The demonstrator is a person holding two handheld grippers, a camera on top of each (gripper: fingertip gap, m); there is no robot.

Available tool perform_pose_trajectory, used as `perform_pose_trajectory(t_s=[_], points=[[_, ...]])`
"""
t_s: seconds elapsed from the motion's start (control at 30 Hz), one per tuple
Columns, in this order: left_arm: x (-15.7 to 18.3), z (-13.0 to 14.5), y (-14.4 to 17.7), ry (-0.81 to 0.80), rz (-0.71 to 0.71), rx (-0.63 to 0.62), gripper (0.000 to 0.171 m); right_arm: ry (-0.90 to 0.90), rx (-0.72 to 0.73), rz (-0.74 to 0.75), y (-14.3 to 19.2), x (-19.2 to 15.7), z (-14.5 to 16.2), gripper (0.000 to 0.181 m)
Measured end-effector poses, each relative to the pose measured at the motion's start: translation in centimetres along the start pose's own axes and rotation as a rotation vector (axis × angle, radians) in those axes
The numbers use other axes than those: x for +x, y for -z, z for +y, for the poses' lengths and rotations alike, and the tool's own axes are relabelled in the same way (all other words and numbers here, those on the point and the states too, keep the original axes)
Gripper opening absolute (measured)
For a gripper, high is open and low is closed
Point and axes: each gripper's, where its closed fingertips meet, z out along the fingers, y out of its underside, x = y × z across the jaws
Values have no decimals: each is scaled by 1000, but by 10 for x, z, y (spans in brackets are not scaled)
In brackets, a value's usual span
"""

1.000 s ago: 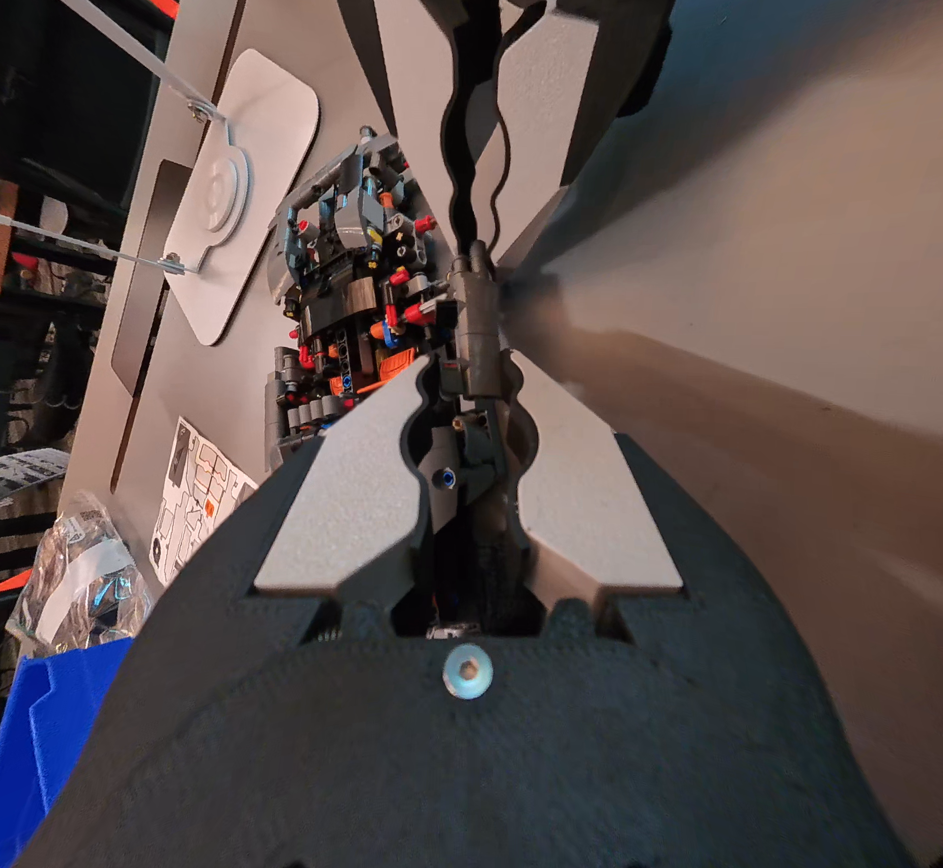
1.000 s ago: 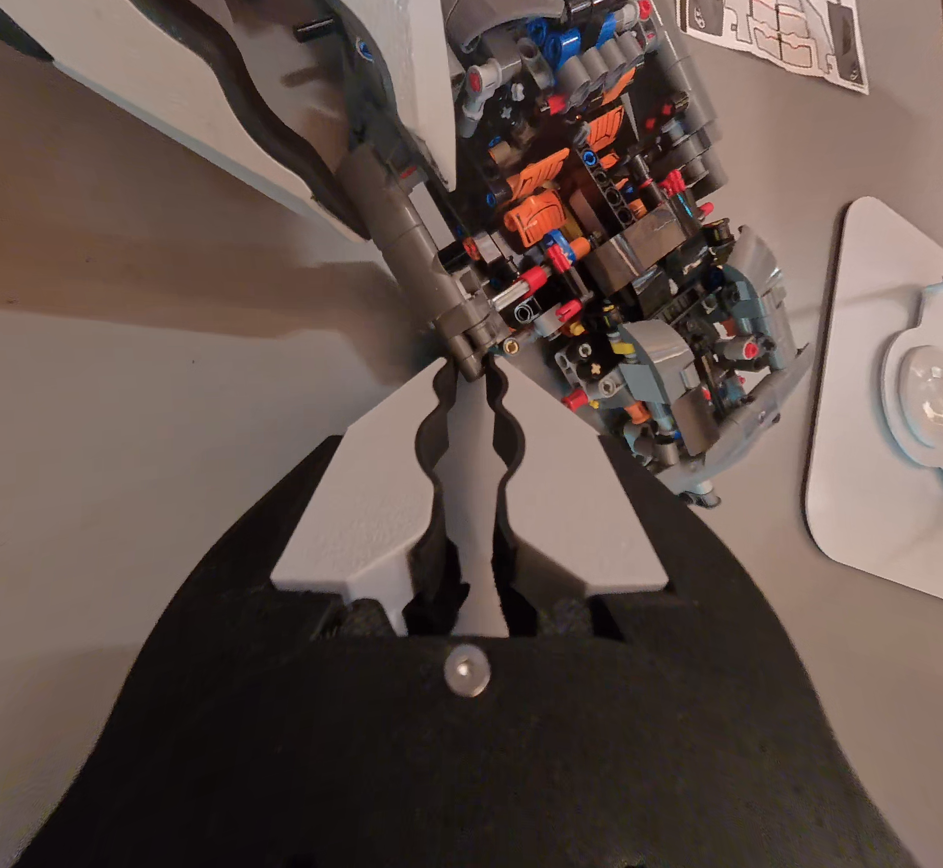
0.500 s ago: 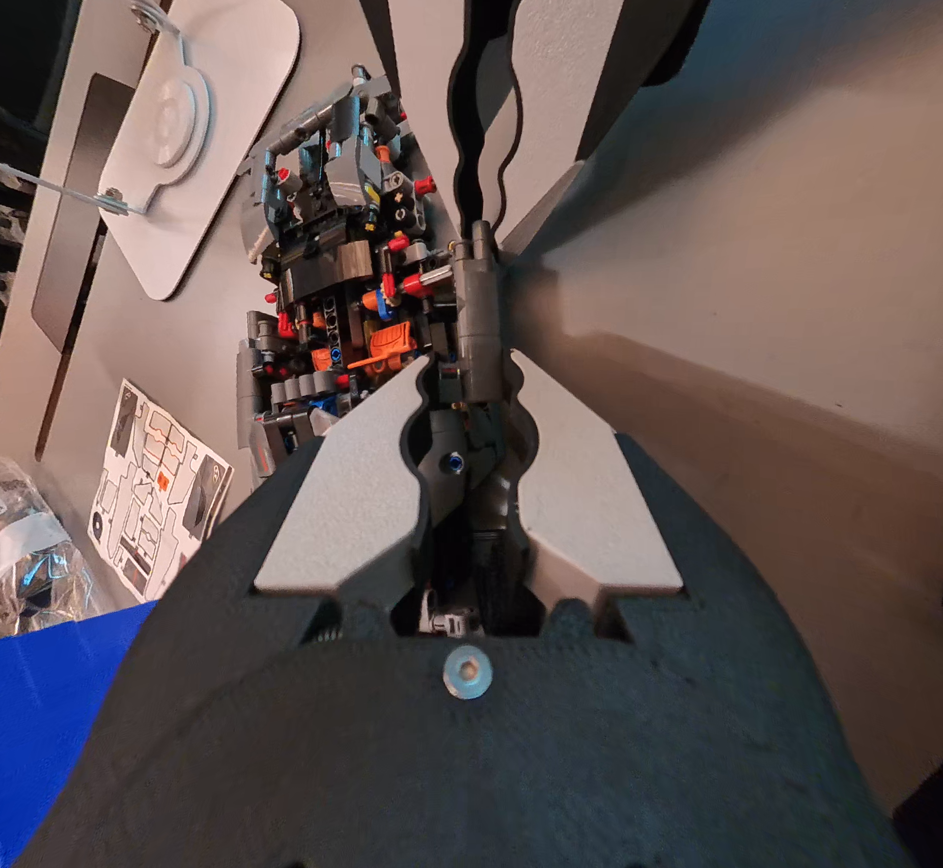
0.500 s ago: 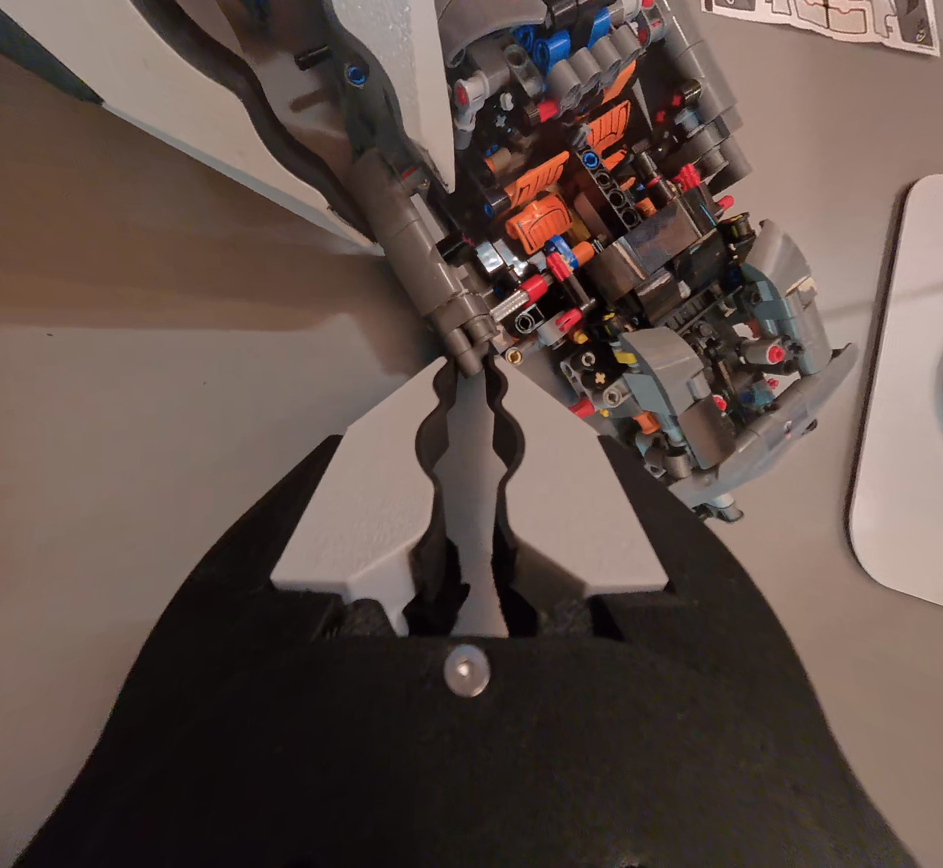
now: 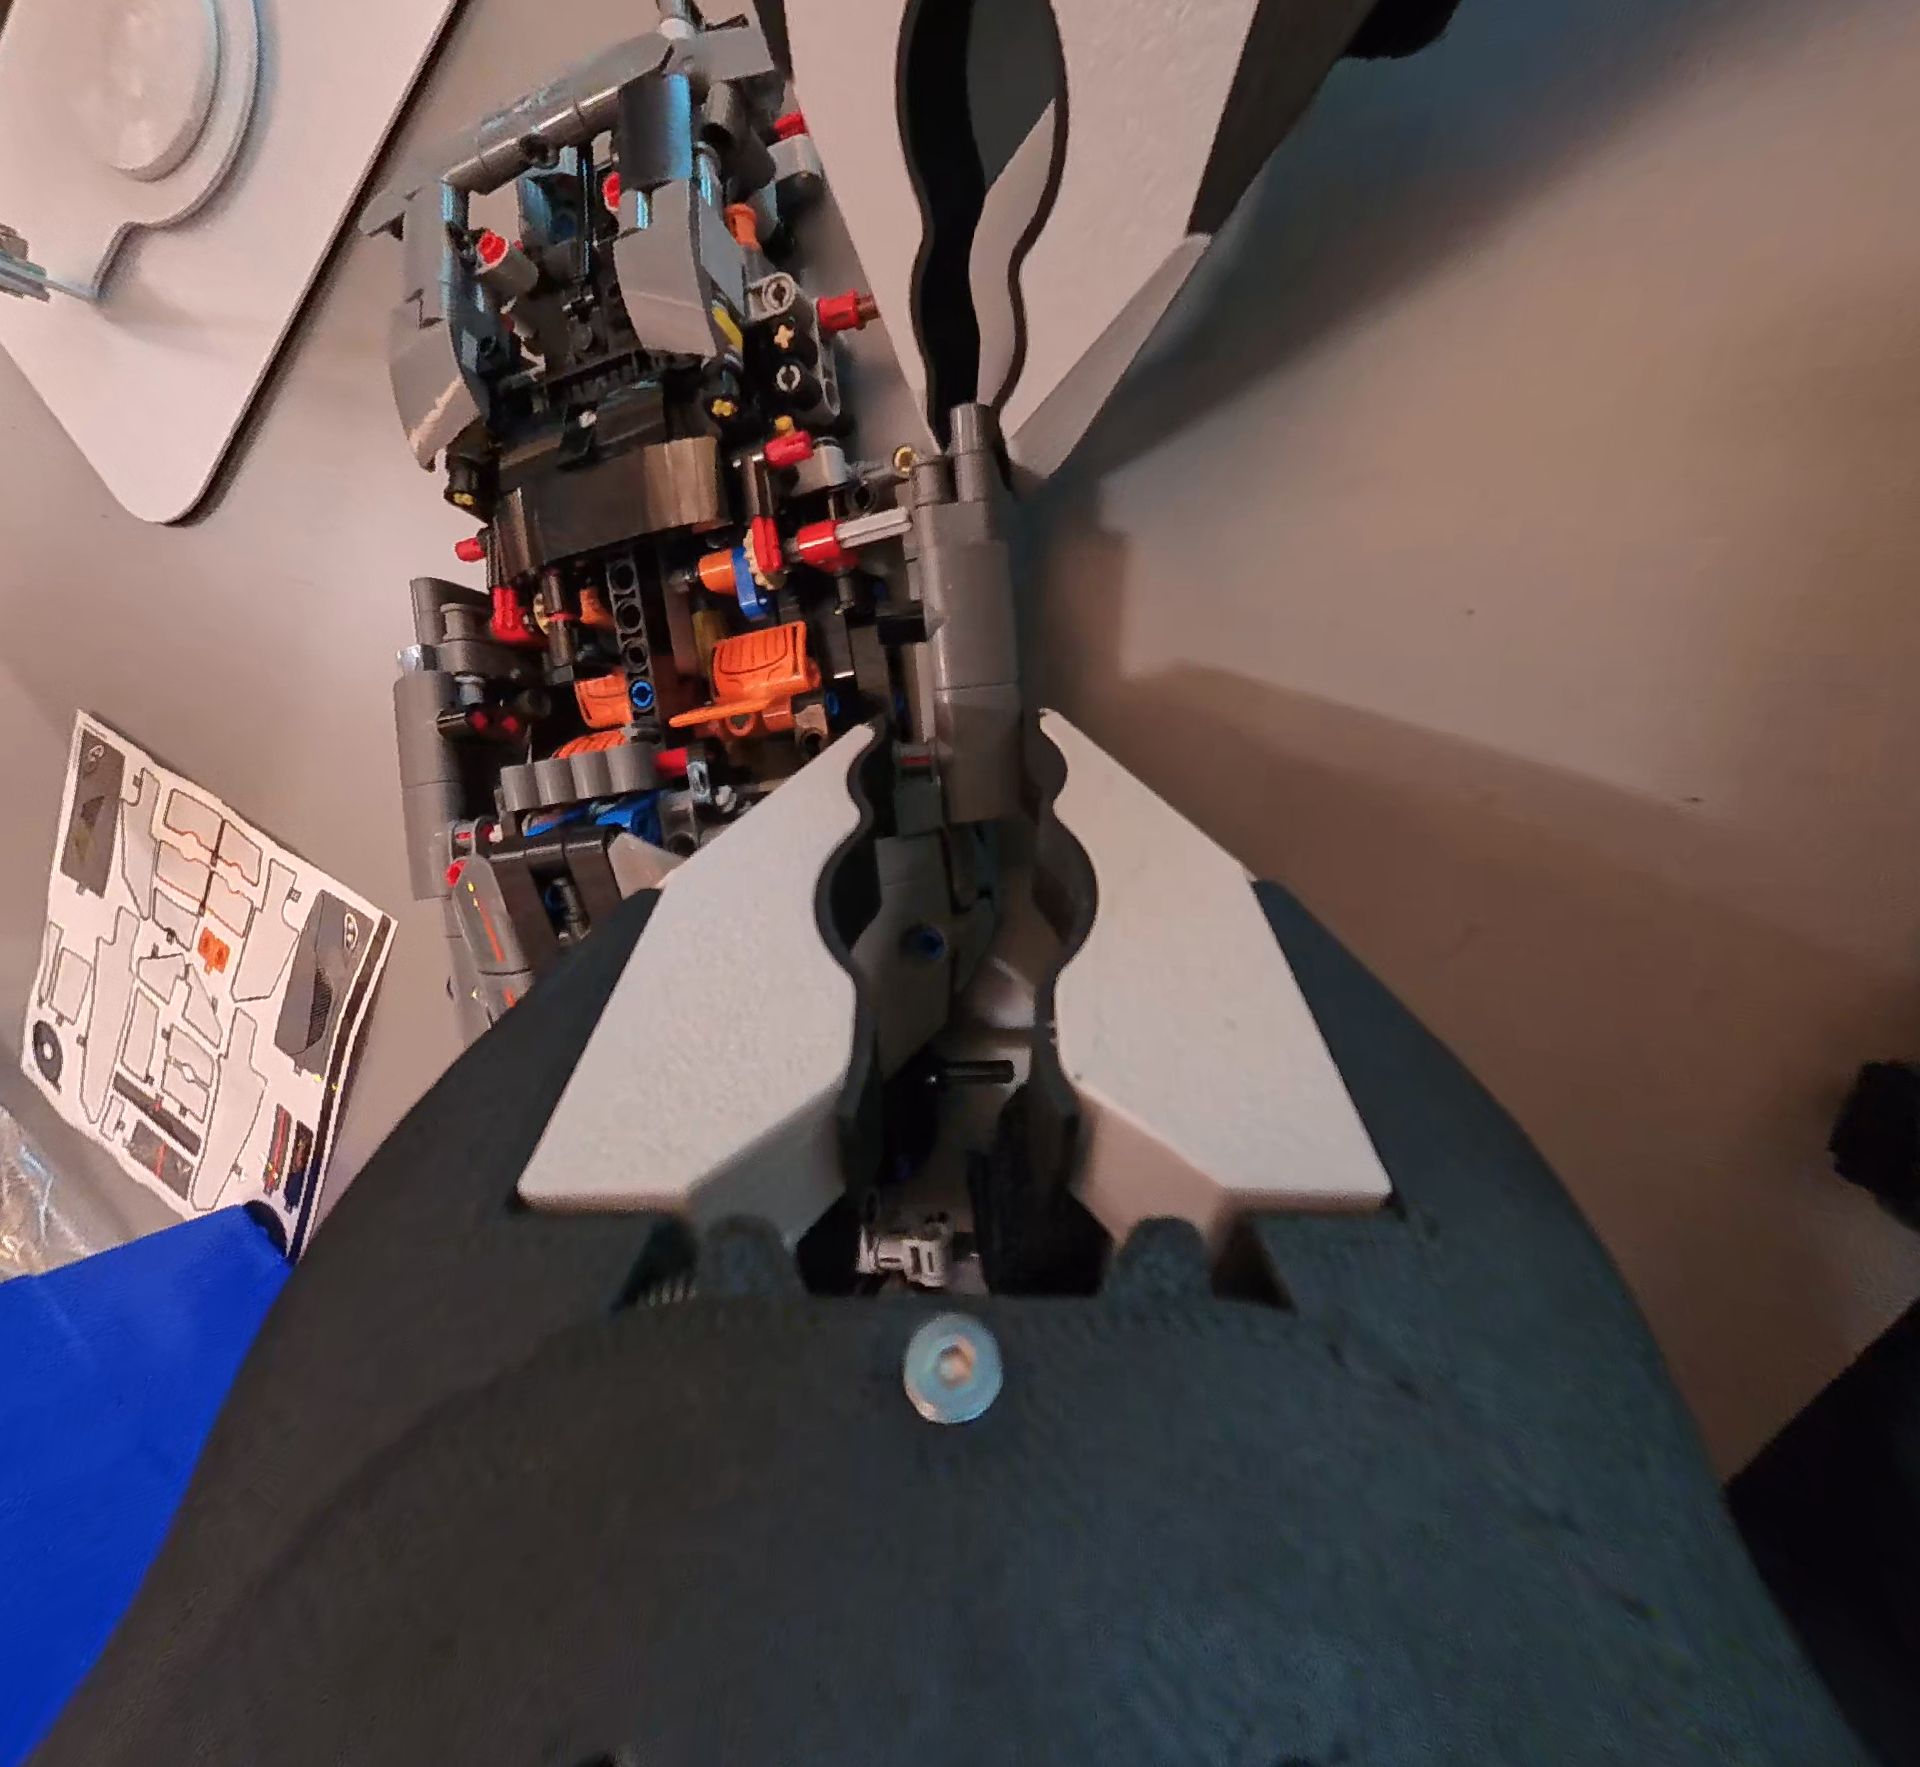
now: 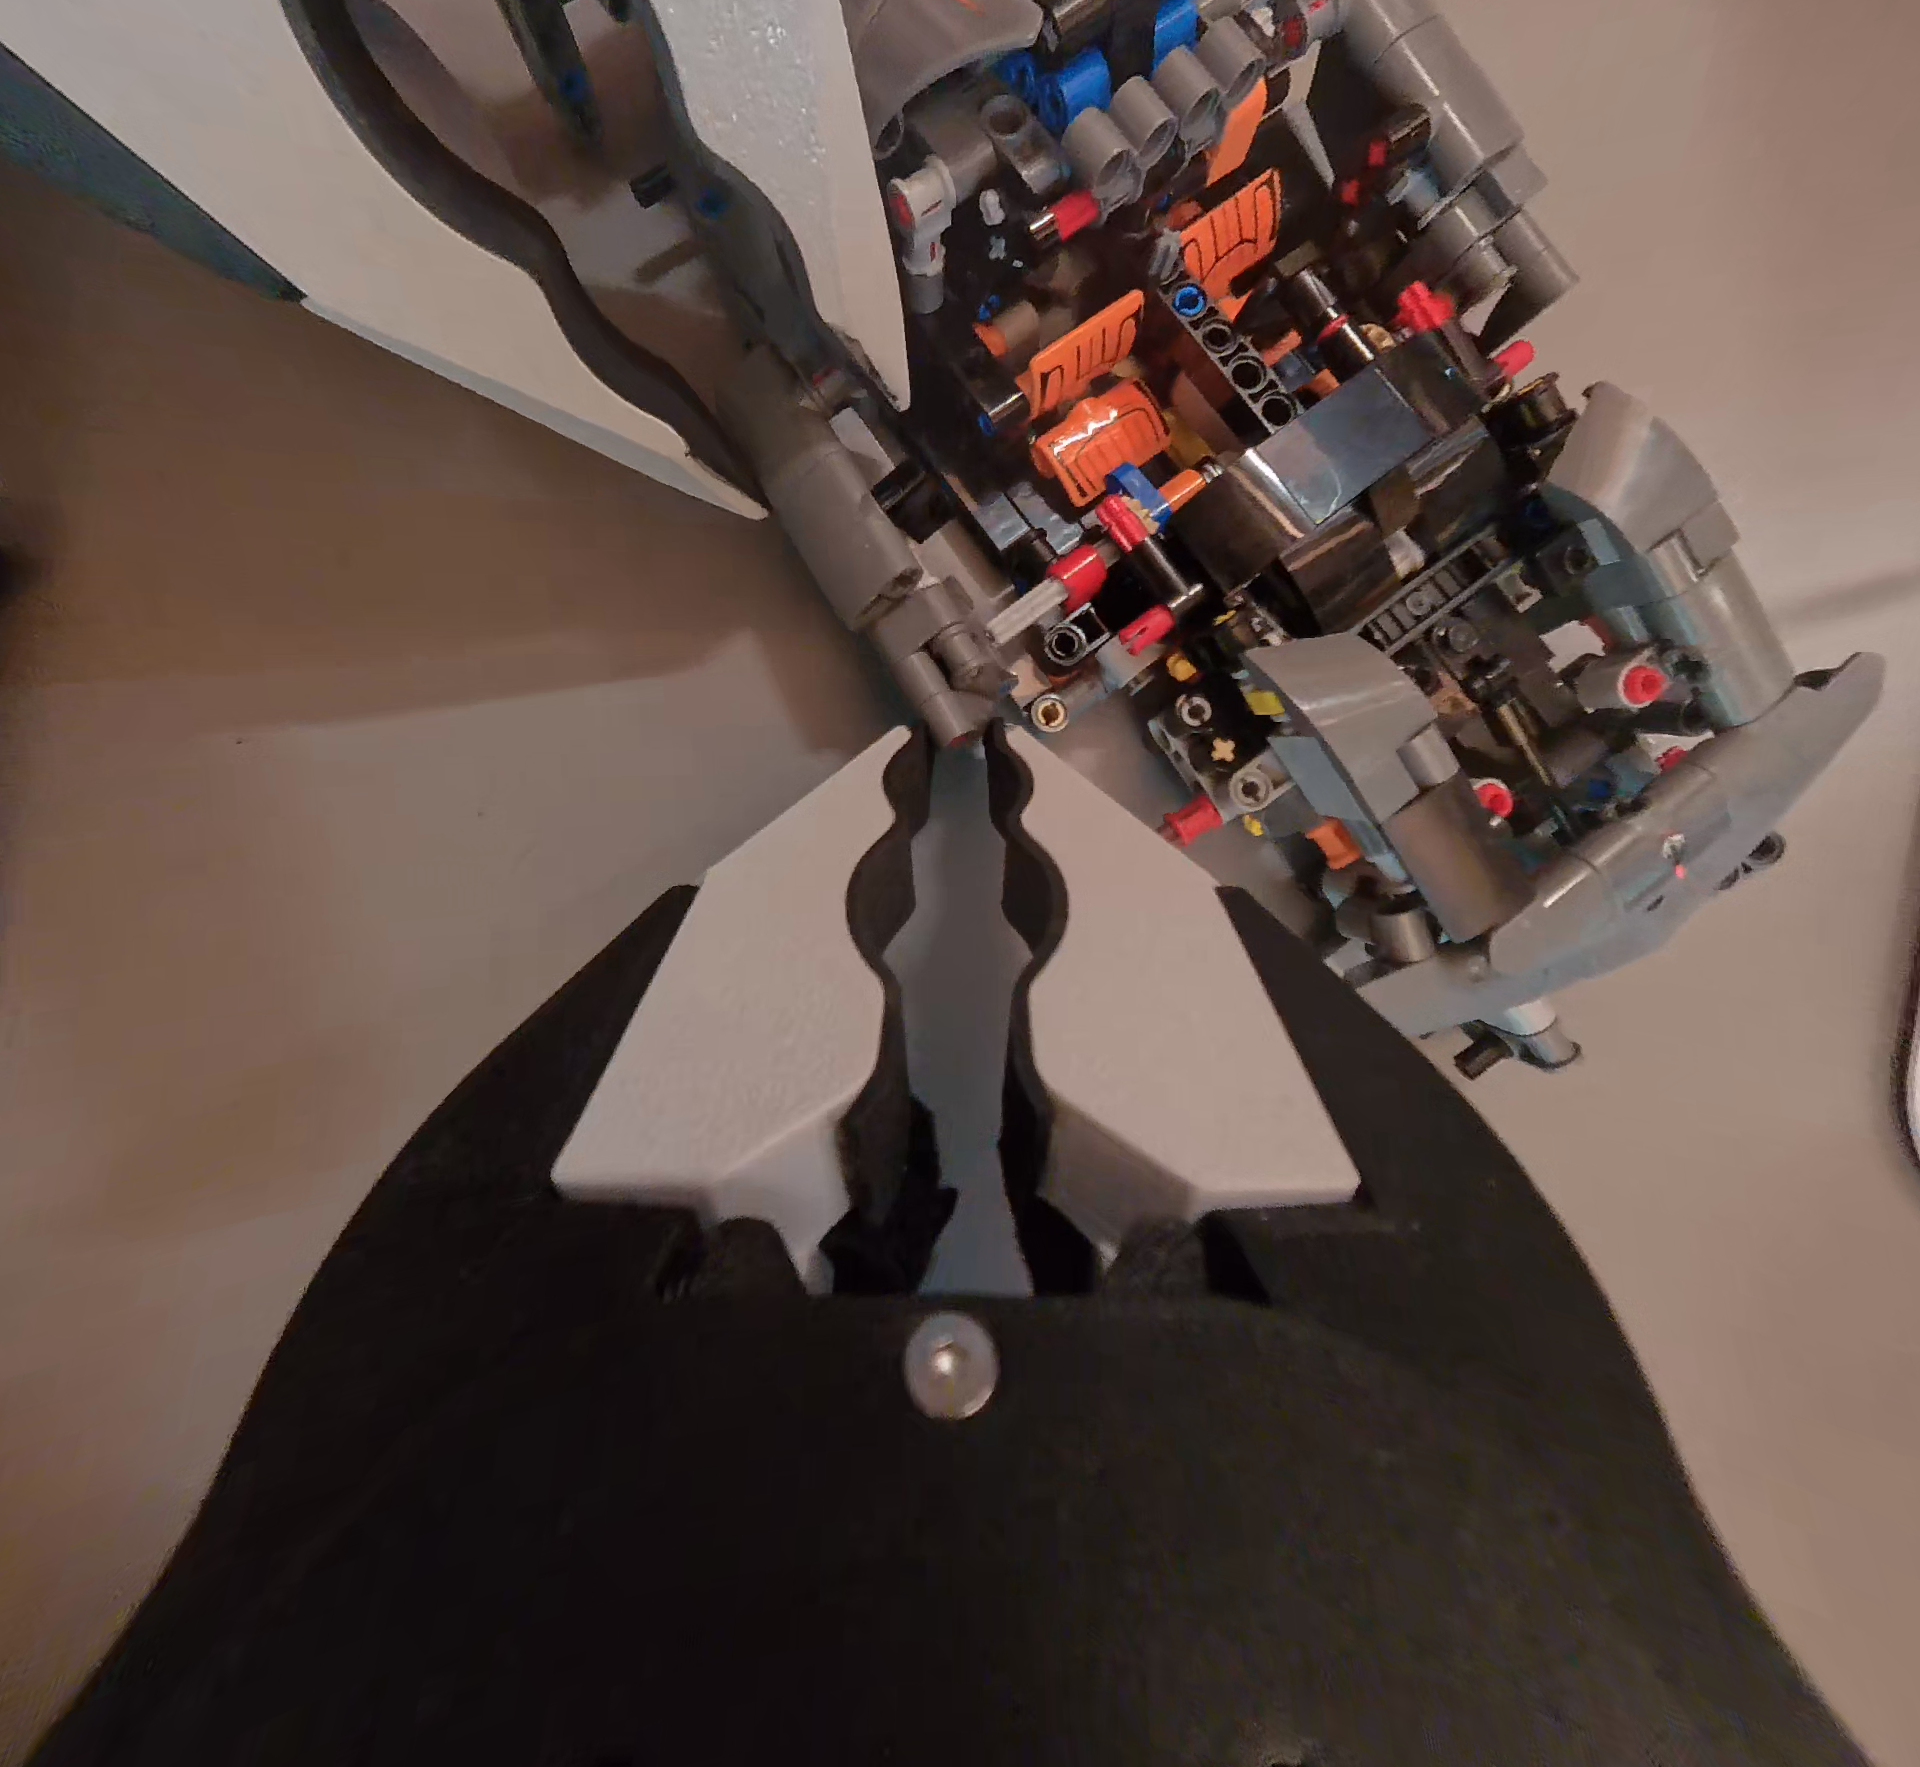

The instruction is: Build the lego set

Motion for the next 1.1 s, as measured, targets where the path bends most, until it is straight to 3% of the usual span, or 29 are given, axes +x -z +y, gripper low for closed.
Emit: perform_pose_trajectory(t_s=[0.17, 0.27, 0.43, 0.53, 0.73, 0.83, 1.0, 1.1], points=[[-2, 2, 1, -2, -5, -4, 24, -56, 17, -52, -2, -2, -1, 9], [0, 2, -1, -13, -14, 7, 35, -45, 18, -44, -5, -2, -2, 5], [-4, 4, 2, -40, -39, 26, 33, -44, 39, -28, -7, -3, -3, 5], [-4, 1, 5, -44, -37, 44, 41, -63, 52, -37, -8, -5, -4, 5], [-14, 3, 14, -51, -52, 74, 55, -67, 73, -20, -8, -5, -5, 3], [-18, -3, 31, -41, -8, 149, 56, -62, 75, -13, -8, -5, -4, 3], [-72, -4, 66, 81, 39, 248, 62, -37, 77, 14, -7, -5, -3, 3], [-102, 4, 60, 161, 85, 255, 61, -25, 77, 29, -6, -5, -3, 2]])
